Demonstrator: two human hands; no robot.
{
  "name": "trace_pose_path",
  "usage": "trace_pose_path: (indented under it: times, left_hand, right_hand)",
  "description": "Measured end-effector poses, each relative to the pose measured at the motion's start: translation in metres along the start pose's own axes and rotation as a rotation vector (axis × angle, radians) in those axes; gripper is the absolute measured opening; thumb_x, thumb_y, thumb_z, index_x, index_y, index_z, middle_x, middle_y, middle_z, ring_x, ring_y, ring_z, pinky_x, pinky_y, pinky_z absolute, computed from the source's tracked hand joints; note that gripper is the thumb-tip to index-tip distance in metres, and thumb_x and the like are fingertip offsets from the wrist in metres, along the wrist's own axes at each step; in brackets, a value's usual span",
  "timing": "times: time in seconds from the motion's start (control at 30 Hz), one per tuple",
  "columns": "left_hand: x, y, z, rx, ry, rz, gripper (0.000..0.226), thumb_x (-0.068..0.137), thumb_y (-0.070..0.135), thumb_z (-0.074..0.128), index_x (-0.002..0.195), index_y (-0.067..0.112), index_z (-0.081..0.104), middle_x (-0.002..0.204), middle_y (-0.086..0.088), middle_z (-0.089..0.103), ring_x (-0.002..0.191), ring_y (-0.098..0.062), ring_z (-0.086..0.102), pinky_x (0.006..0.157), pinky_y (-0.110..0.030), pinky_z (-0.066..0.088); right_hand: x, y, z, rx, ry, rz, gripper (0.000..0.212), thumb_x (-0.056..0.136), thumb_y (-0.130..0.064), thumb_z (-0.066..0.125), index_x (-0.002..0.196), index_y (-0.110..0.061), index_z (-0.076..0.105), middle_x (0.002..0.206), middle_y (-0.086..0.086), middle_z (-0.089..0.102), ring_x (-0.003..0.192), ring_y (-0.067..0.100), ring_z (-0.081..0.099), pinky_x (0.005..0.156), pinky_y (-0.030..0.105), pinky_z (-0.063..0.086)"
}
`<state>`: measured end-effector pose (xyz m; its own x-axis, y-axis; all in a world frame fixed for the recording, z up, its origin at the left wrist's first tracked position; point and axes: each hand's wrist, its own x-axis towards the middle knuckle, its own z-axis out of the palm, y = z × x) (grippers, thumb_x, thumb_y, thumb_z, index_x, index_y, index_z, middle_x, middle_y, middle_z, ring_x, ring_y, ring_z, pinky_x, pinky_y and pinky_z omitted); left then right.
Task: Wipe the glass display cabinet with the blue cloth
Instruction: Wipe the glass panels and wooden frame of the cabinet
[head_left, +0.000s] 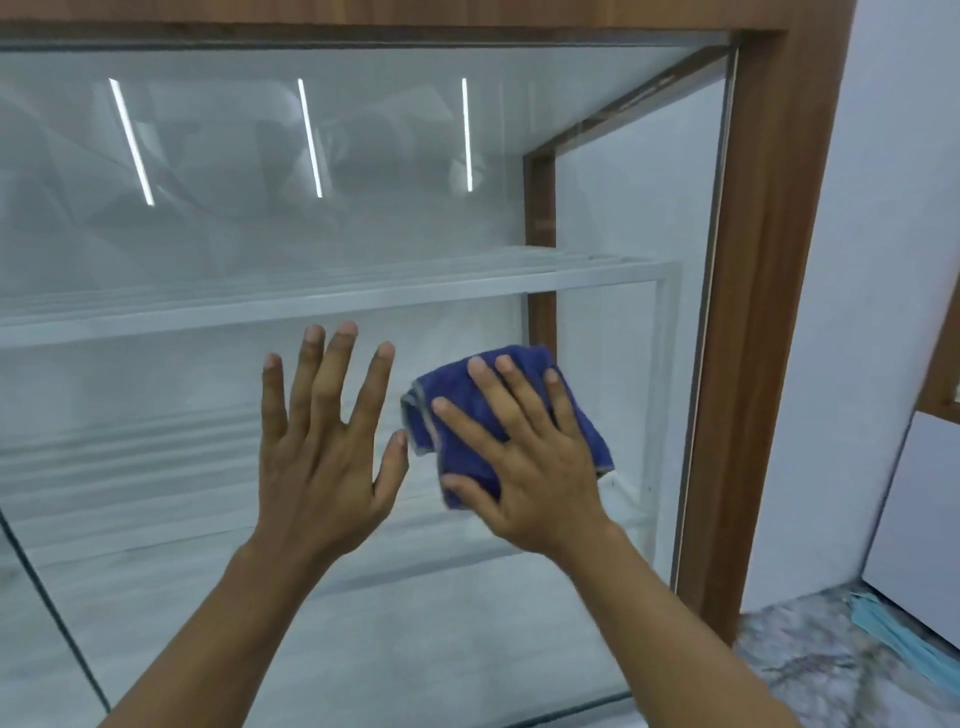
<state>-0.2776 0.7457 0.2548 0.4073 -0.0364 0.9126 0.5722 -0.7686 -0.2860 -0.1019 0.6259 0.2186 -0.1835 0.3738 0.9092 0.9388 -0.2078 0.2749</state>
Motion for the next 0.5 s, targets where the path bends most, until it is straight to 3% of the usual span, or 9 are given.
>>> trace_pose_path:
  times: [0.13, 0.17, 0.23, 0.33, 0.37, 0.43, 0.5]
  left_hand:
    - [-0.019, -0.002, -0.002, -0.007, -0.059, -0.024, 0.068, 0.096, 0.039, 0.047, 0.155, 0.011, 0.027, 0.162, -0.018, 0.011, 0.153, -0.036, 0.005, 0.123, -0.058, 0.005]
    - [-0.024, -0.001, -0.002, -0.005, -0.071, -0.029, 0.069, 0.096, 0.040, 0.046, 0.155, 0.011, 0.026, 0.163, -0.018, 0.010, 0.154, -0.035, 0.003, 0.123, -0.058, 0.004]
    - [-0.030, 0.004, -0.001, 0.000, -0.097, -0.028, 0.070, 0.096, 0.041, 0.046, 0.155, 0.010, 0.025, 0.163, -0.018, 0.010, 0.154, -0.033, -0.002, 0.123, -0.059, 0.003]
    - [-0.028, -0.006, -0.008, 0.009, -0.134, 0.020, 0.071, 0.095, 0.046, 0.044, 0.155, 0.012, 0.028, 0.164, -0.017, 0.012, 0.155, -0.033, -0.001, 0.123, -0.058, 0.004]
    - [-0.024, -0.016, -0.014, 0.023, -0.147, 0.035, 0.071, 0.094, 0.047, 0.044, 0.155, 0.013, 0.028, 0.164, -0.017, 0.012, 0.155, -0.033, 0.001, 0.124, -0.058, 0.004]
    - [-0.009, -0.046, -0.029, 0.061, -0.166, 0.023, 0.070, 0.096, 0.048, 0.042, 0.156, 0.015, 0.026, 0.165, -0.016, 0.011, 0.154, -0.034, 0.004, 0.124, -0.058, 0.007]
    - [0.014, -0.077, -0.047, 0.095, -0.165, -0.006, 0.070, 0.097, 0.049, 0.039, 0.157, 0.017, 0.022, 0.166, -0.015, 0.009, 0.155, -0.033, 0.005, 0.124, -0.056, 0.007]
  right_hand:
    - [-0.025, 0.053, -0.012, 0.019, 0.160, 0.647, 0.069, 0.099, -0.055, 0.040, 0.156, -0.021, 0.021, 0.164, 0.016, 0.015, 0.154, 0.032, 0.010, 0.121, 0.063, 0.013]
    - [-0.024, 0.046, -0.010, 0.018, 0.184, 0.718, 0.067, 0.100, -0.055, 0.038, 0.156, -0.020, 0.021, 0.164, 0.017, 0.014, 0.154, 0.034, 0.009, 0.120, 0.064, 0.012]
    - [-0.018, 0.008, 0.000, 0.037, 0.133, 0.585, 0.069, 0.098, -0.053, 0.043, 0.155, -0.021, 0.023, 0.164, 0.016, 0.012, 0.154, 0.035, 0.006, 0.122, 0.062, 0.005]
    - [-0.010, -0.040, 0.008, 0.045, -0.083, -0.016, 0.072, 0.092, -0.052, 0.055, 0.155, -0.026, 0.031, 0.165, 0.008, 0.015, 0.155, 0.029, 0.006, 0.124, 0.053, 0.000]
    - [-0.003, -0.034, 0.005, 0.016, -0.101, -0.119, 0.071, 0.092, -0.054, 0.056, 0.154, -0.027, 0.034, 0.165, 0.007, 0.017, 0.155, 0.027, 0.009, 0.125, 0.051, 0.001]
    - [0.025, -0.001, -0.008, -0.019, -0.022, -0.033, 0.073, 0.091, -0.057, 0.056, 0.154, -0.028, 0.035, 0.164, 0.008, 0.019, 0.154, 0.029, 0.014, 0.125, 0.052, 0.004]
    - [0.068, 0.038, -0.028, -0.027, 0.100, 0.309, 0.075, 0.092, -0.060, 0.049, 0.156, -0.025, 0.029, 0.164, 0.014, 0.017, 0.153, 0.033, 0.014, 0.124, 0.056, 0.007]
